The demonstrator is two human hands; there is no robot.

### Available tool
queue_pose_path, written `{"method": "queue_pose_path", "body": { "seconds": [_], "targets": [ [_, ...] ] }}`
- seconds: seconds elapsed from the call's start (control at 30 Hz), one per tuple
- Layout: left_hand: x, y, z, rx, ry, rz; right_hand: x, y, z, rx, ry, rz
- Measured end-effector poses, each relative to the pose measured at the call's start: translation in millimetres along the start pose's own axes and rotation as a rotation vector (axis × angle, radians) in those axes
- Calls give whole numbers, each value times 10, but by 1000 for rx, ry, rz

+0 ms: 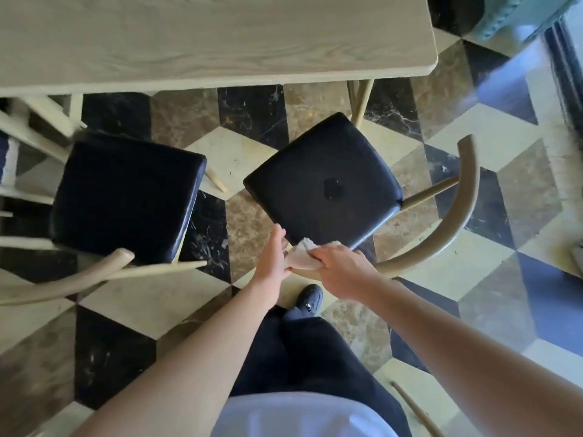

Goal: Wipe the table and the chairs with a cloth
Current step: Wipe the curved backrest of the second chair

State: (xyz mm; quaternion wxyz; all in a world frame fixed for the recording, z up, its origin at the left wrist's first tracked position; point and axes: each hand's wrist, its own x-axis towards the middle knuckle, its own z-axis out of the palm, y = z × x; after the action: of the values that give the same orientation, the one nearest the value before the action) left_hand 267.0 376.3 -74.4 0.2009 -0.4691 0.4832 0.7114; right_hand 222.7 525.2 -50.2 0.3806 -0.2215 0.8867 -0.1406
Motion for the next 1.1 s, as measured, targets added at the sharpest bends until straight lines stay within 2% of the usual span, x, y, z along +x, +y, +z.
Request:
{"method": "queue_pose_path", "body": {
  "seconds": [0.1, 0.17, 0.27, 0.37, 0.5, 0.57, 0.7, 0.83, 0.9, 1.0, 1.1],
  "targets": [
    [-128, 16, 83, 31, 12, 6, -39, -86, -73, -16, -67, 9],
    [-222, 27, 154, 163, -14, 25, -67, -163, -58, -54, -153, 57],
    [-332, 29, 211, 424, 97, 137, -24, -260, 6, -184, -214, 72],
    [-393, -78, 258, 510, 220, 176, -33, -152, 86, -220, -181, -43],
    [-347, -130, 473, 327, 422, 142, -44, 149, 105, -350, -154, -245],
    [-321, -106, 596, 275, 572, 139, 1, 305, 87, -414, -165, -347],
    [-266, -130, 780, 431, 778, 177, 117, 741, -151, -496, -210, -492],
    [-277, -236, 1079, 455, 734, 113, -42, 1419, -567, -614, -334, -632],
    [-262, -270, 1177, 561, 690, 80, -14, 1779, -892, -624, -395, -692],
    [-259, -415, 1225, 755, 630, 38, 143, 2360, -1511, -529, -498, -685],
    [-269, -555, 1165, 805, 594, 87, 448, 2874, -2229, -588, -502, -668]
  ]
}}
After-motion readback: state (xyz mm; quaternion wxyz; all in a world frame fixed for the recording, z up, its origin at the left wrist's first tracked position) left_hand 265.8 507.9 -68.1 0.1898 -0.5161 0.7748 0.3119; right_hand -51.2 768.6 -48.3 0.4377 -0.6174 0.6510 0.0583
